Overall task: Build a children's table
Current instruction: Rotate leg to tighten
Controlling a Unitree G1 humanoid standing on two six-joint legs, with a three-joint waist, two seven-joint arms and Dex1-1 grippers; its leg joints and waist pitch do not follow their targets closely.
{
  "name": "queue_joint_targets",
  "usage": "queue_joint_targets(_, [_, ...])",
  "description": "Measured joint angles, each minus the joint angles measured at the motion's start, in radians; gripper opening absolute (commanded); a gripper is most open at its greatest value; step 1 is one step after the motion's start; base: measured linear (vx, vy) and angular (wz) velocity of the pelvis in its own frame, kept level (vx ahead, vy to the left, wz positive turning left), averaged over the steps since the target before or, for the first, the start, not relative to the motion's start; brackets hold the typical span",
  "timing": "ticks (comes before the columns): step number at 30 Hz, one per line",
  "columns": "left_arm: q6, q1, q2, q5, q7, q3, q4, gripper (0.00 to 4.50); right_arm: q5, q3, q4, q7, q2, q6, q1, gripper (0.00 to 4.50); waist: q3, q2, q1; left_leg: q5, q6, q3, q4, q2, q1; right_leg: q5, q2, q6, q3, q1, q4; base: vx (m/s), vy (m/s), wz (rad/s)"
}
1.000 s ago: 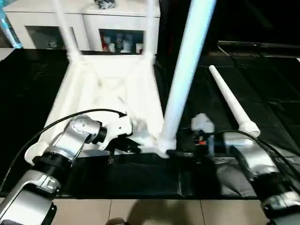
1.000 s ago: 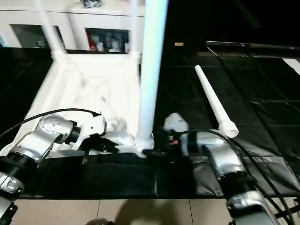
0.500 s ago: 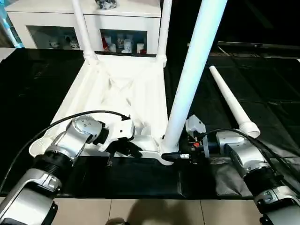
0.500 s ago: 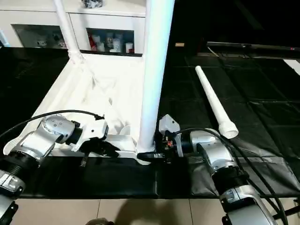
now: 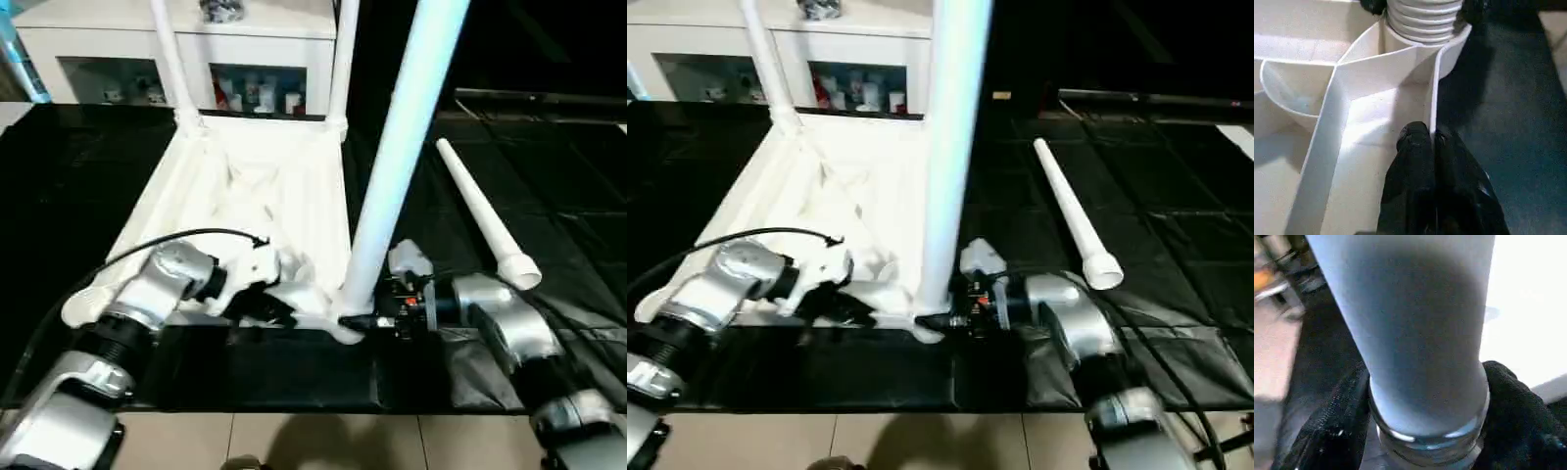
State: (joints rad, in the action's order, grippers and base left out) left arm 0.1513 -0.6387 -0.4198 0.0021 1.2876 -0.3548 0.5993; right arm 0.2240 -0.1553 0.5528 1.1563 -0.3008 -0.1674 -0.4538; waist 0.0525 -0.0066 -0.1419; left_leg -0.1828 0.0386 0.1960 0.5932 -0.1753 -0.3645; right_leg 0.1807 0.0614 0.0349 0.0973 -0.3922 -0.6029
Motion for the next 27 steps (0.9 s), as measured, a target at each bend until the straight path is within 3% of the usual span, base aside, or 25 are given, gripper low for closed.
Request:
queue_joint_targets(2, [0.065,0.002,0.034,0.0,-0.073,0.02,-0.007,0.0,0.0,0.038,-0.008,-0.111,0.031,0.001,0.022,2.86,0.0,0.0,0.006,0.001,0.001,0.0,0.0,0.0,0.003,0.0,0.0,-0.001,0.0,0.002,0.0,0.0,0.0,0.0])
queue_joint_targets(8, [0.242,0.011,0.139,0.004,-0.293,0.075,-0.047,0.0,-0.047,0.115,0.01,-0.458,0.155,0.006,0.016,2.85,0.0,0.001,0.055,0.001,0.001,0.0,-0.002,0.0,0.013,0.001,0.0,-0.002,0.0,0.009,0.003,0.0,0.0,0.0])
queue_joint_targets(12, [0.344,-0.002,0.242,0.026,-0.487,0.125,-0.057,0.0,-0.079,0.161,0.124,-0.711,0.244,0.019,-0.082,2.84,0.0,0.002,0.075,0.0,0.001,0.001,-0.004,0.0,0.012,0.001,0.0,-0.002,0.0,0.009,0.005,0.0,0.0,0.0])
queue_joint_targets(16, [0.379,-0.001,0.266,0.025,-0.533,0.134,-0.081,0.0,-0.087,0.178,0.14,-0.777,0.268,0.02,-0.105,2.84,0.0,0.002,0.074,-0.001,0.001,0.0,-0.01,0.001,0.011,0.0,-0.001,0.001,0.0,0.008,0.007,0.0,0.0,0.0])
queue_joint_targets(18, [0.389,0.001,0.264,0.025,-0.535,0.134,-0.095,0.0,-0.086,0.192,0.137,-0.781,0.279,0.022,-0.105,3.4,0.0,0.002,0.074,-0.001,0.001,0.0,-0.013,0.001,0.01,0.0,-0.001,0.003,0.0,0.006,0.007,0.0,0.0,0.0])
queue_joint_targets(23, [0.375,0.008,0.237,0.026,-0.52,0.122,-0.111,0.0,-0.087,0.187,0.128,-0.77,0.292,0.038,-0.094,3.87,0.0,0.002,0.082,-0.001,0.002,0.0,-0.014,0.001,0.009,0.001,-0.002,0.004,0.0,0.004,0.007,0.0,0.0,0.0])
queue_joint_targets(27, [0.348,0.017,0.189,0.03,-0.465,0.105,-0.123,0.0,-0.1,0.133,0.099,-0.679,0.242,0.084,-0.046,4.24,0.0,0.002,0.079,-0.001,0.002,0.0,-0.014,0.001,0.008,0.001,-0.002,0.003,0.0,0.004,0.008,0.0,0.0,0.0])
